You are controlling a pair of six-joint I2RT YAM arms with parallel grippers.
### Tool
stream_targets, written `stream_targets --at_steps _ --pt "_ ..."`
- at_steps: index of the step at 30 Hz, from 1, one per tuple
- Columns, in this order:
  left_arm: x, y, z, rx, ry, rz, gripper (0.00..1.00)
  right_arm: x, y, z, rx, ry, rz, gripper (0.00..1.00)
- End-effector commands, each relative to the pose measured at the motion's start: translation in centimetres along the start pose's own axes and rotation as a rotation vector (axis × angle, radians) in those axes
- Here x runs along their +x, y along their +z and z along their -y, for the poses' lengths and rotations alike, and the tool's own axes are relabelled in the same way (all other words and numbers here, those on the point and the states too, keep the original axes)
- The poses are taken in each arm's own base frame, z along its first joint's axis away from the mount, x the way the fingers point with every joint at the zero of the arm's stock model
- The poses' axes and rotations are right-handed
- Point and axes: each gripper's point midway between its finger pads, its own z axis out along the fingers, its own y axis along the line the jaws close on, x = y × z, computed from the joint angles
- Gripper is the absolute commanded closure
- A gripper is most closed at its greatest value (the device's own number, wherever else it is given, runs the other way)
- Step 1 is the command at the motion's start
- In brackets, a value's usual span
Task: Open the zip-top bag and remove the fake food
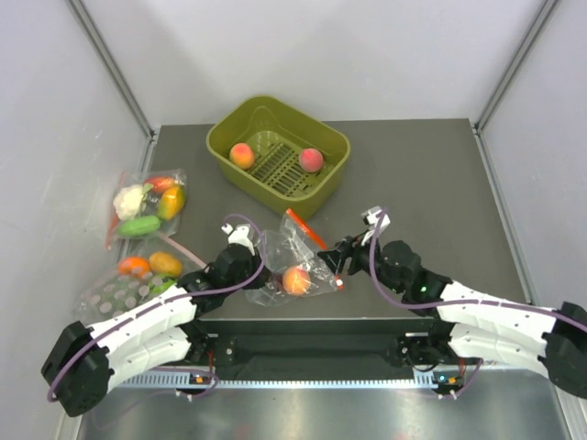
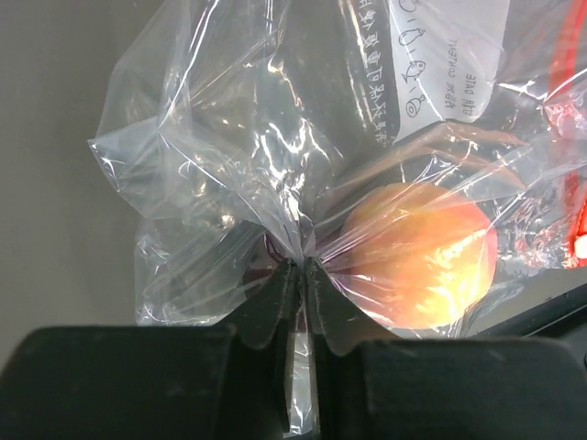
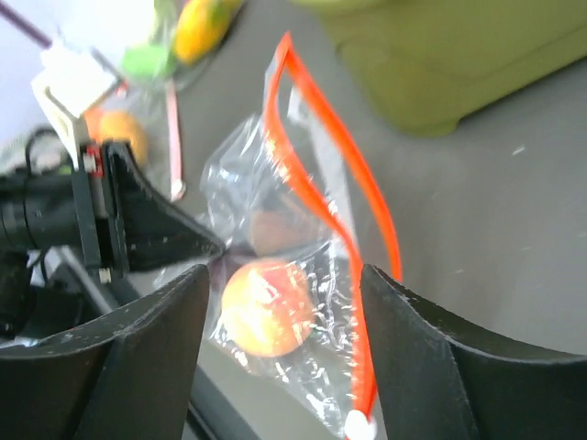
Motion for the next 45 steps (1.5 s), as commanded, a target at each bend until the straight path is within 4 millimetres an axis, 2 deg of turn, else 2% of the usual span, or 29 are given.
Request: stream_targets --at_steps 1,5,8,14,15,17,21,27,32,41,45 --pt "2.1 0.4 -1.9 -0.053 0.016 -0.061 0.89 -2.8 -0.8 2.3 0.106 -0.039 0.086 0.34" --pt "2.3 0.5 -1.8 -0.05 0.018 -0.068 0.95 -4.0 -0.6 4.1 0.187 -0.067 0.101 0.49" --pt "2.4 0.6 -1.8 -0.048 0.018 -0.073 0.96 -4.6 0.6 5.1 0.228 -0.095 0.088 0.54" --pt "2.4 0.6 -1.7 -0.048 0.021 -0.076 0.97 -4.5 3.7 4.8 0.183 -0.142 0.048 0.56" --pt "2.3 0.6 -1.7 -0.047 0.024 -0.075 0.97 -3.9 4.3 4.9 0.173 -0.15 0.023 0.56" --pt "2.3 0.7 -1.7 -0.049 0.026 -0.077 0.97 -4.3 5.2 4.6 0.152 -0.166 0.025 0.57" --pt "2.3 0.7 -1.7 -0.05 0.029 -0.078 0.97 -3.4 6.8 3.1 0.048 -0.195 -0.026 0.58" --pt "2.0 0.8 -1.4 -0.048 0.032 -0.074 0.98 -1.8 6.6 -0.3 -0.166 -0.219 -0.09 0.58" --pt "1.7 0.8 -1.4 -0.051 0.037 -0.069 0.98 -0.2 6.0 -1.8 -0.275 -0.227 -0.145 0.59" --pt "1.1 1.0 -1.0 -0.058 0.054 -0.069 0.98 3.1 4.5 -3.9 -0.431 -0.222 -0.269 0.58" --pt "0.9 1.2 -0.8 -0.058 0.064 -0.069 0.98 4.7 5.3 -3.3 -0.426 -0.217 -0.329 0.58"
